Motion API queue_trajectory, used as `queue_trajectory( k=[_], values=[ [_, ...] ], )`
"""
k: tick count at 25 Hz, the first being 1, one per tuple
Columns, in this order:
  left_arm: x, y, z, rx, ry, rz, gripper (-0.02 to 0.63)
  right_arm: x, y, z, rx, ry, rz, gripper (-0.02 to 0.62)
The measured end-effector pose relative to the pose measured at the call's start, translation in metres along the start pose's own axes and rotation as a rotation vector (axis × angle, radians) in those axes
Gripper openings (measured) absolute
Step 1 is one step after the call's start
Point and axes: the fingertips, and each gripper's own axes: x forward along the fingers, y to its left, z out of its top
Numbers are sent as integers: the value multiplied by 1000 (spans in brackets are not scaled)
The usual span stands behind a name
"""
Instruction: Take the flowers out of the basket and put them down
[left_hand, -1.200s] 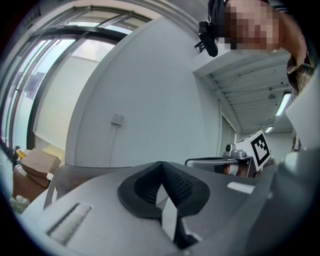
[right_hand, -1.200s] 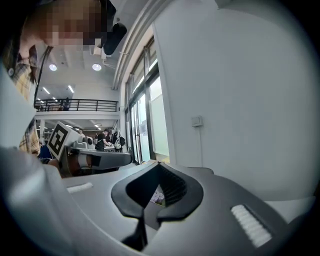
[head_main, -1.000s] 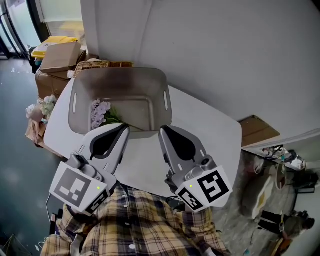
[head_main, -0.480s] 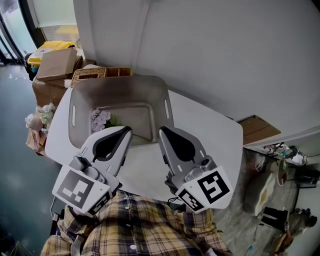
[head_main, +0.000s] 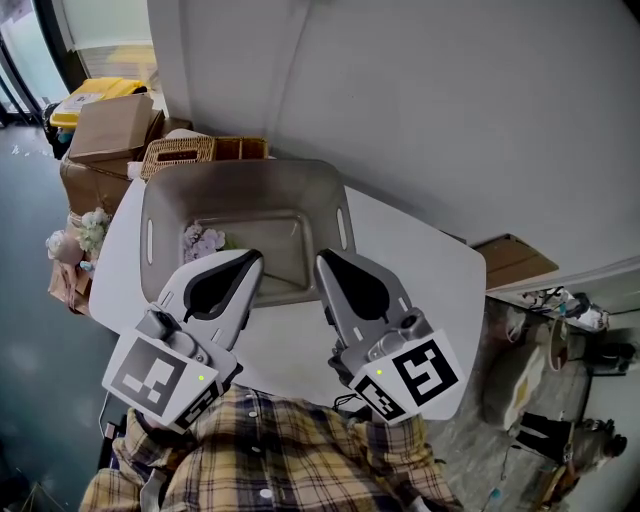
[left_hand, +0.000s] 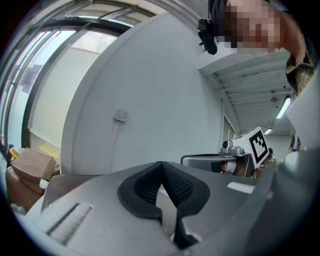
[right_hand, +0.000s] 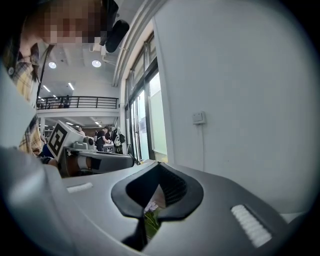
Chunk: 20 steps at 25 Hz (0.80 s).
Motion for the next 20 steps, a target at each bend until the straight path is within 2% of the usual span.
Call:
queue_trajectory(
  k=[9, 20],
  values=[
    [-4, 17, -8, -22, 12, 17, 12, 16, -4, -2, -27, 42, 14, 6],
    [-16, 33, -18, -66, 56, 85, 12, 45, 0, -12, -70, 168, 158, 8]
  ],
)
